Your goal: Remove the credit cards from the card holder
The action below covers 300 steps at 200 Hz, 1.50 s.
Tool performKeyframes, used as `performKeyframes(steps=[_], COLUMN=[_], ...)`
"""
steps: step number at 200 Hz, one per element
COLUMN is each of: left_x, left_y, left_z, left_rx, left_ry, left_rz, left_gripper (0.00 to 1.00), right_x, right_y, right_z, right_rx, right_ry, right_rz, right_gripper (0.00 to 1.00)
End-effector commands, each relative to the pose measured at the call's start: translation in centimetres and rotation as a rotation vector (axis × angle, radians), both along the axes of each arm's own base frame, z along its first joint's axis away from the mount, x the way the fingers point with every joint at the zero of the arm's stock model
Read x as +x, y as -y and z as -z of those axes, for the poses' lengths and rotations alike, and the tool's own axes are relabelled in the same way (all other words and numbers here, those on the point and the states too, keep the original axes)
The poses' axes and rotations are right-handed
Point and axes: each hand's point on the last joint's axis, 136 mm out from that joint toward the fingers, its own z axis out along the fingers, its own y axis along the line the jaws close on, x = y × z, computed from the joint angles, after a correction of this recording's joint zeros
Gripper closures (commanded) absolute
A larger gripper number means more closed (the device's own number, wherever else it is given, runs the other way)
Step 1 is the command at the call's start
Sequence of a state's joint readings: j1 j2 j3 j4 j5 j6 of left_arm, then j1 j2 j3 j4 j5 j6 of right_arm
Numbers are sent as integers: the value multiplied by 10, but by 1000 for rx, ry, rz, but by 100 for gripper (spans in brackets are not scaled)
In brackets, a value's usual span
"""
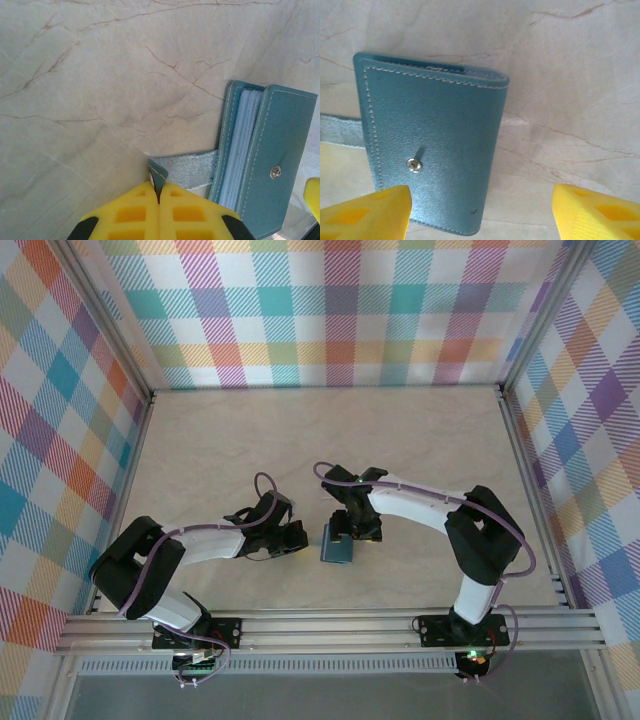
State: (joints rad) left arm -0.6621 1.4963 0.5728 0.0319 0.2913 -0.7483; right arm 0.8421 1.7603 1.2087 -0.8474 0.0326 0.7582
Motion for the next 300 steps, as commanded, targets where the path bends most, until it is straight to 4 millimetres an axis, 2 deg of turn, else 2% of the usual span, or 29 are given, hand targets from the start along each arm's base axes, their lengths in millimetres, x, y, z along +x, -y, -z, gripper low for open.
performKeyframes(steps=[1,56,106,152,185,196,231,270,300], left_x=[-11,-11,-11,-11,-12,-12,-13,-13,-12], left_y=[-23,-23,-23,-24,-24,-25,-27,-29,-29], left_z=[20,22,22,22,21,21,20,21,21], left_rx=[84,88,87,87,85,88,95,106,106], left_ry=[-70,-76,-79,-78,-80,-79,-76,-75,-73], left_rz=[-48,-46,-42,-45,-42,-43,-42,-47,-48], left_gripper=[97,97,97,97,97,97,97,97,97], right_x=[-7,-21,-26,-25,-23,-23,-23,-23,-22], right_y=[-18,-23,-18,-11,-40,-42,-29,-13,-10], right_z=[-5,11,22,19,18,20,25,19,12], right_rx=[31,-57,-94,-118,7,13,-54,-108,-104], right_ry=[-25,-47,-67,-49,-63,-70,-64,-40,-21], right_rz=[-57,-88,-96,-88,-107,-101,-93,-86,-82], right_gripper=[24,13,12,13,12,12,12,12,12])
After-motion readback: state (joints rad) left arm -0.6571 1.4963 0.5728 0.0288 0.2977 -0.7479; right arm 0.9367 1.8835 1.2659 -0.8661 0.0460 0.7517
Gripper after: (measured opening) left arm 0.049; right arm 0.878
